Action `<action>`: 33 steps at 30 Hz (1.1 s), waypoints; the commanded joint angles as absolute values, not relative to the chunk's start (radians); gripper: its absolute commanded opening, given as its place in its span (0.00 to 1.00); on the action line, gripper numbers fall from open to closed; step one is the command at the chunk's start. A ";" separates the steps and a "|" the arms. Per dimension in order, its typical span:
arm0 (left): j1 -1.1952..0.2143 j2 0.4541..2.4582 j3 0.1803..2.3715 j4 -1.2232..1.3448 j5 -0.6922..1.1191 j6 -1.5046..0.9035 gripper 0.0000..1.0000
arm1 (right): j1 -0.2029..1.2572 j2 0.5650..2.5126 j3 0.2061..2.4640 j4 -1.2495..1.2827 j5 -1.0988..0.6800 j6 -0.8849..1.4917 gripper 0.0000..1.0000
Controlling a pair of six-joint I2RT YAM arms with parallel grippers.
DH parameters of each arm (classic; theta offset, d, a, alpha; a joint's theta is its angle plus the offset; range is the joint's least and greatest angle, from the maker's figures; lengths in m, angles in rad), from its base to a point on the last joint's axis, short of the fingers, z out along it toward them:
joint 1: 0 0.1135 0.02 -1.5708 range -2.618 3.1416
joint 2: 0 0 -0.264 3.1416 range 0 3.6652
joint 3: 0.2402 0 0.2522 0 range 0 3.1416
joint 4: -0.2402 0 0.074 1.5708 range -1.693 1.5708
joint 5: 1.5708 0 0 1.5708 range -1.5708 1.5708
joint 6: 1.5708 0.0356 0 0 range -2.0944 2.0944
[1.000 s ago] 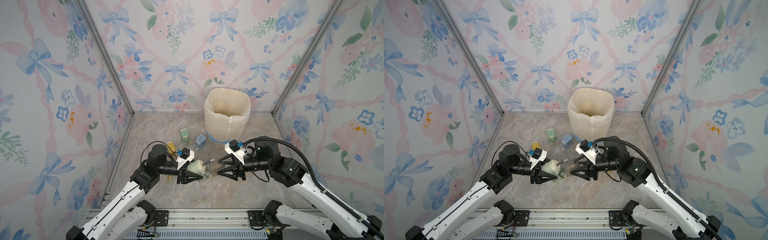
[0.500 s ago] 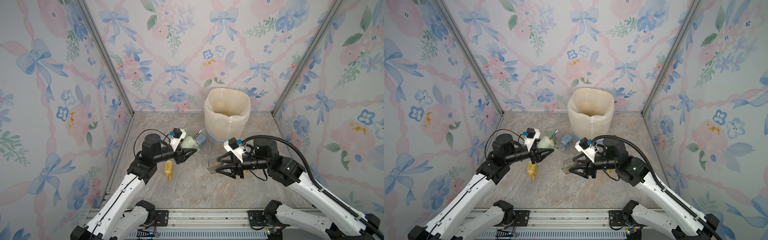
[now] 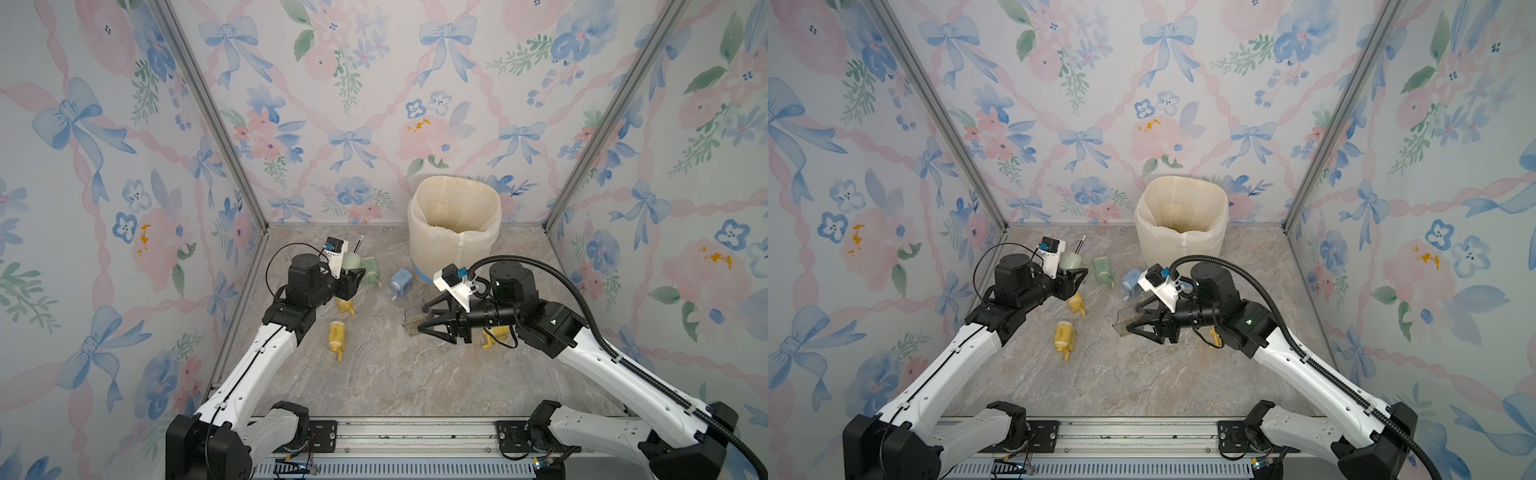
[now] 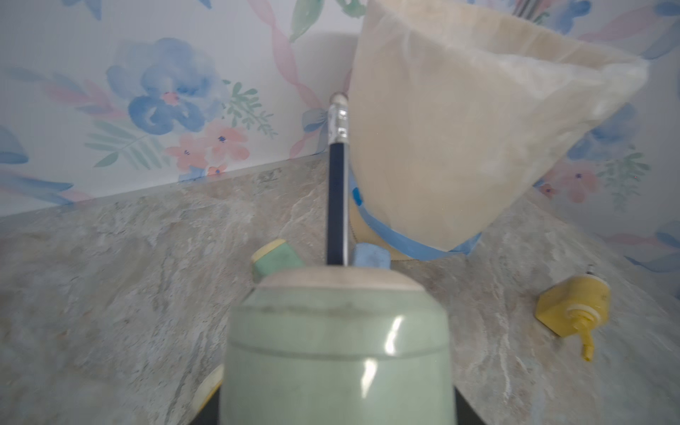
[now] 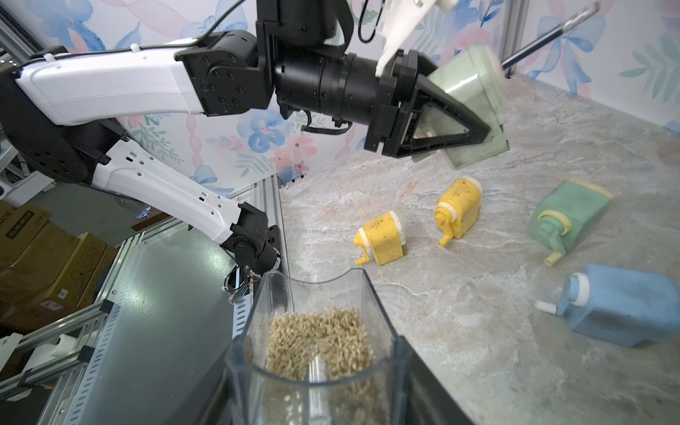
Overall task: Take out the pencil sharpener tray and clean the shavings
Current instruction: Place the pencil sharpener at the center of the board.
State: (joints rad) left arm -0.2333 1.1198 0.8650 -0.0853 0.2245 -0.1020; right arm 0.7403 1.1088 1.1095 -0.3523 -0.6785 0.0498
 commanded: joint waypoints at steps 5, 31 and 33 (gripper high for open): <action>-0.138 1.258 0.970 -0.067 -0.027 -0.100 0.00 | 0.718 1.194 1.247 -0.289 -0.649 0.091 0.55; 0.198 1.692 0.977 -0.036 -0.137 -0.205 0.00 | 0.605 1.356 1.428 -0.111 -0.596 0.348 0.57; 0.209 1.702 0.977 -0.035 -0.149 -0.206 0.00 | 0.597 1.369 1.434 -0.103 -0.573 0.372 0.57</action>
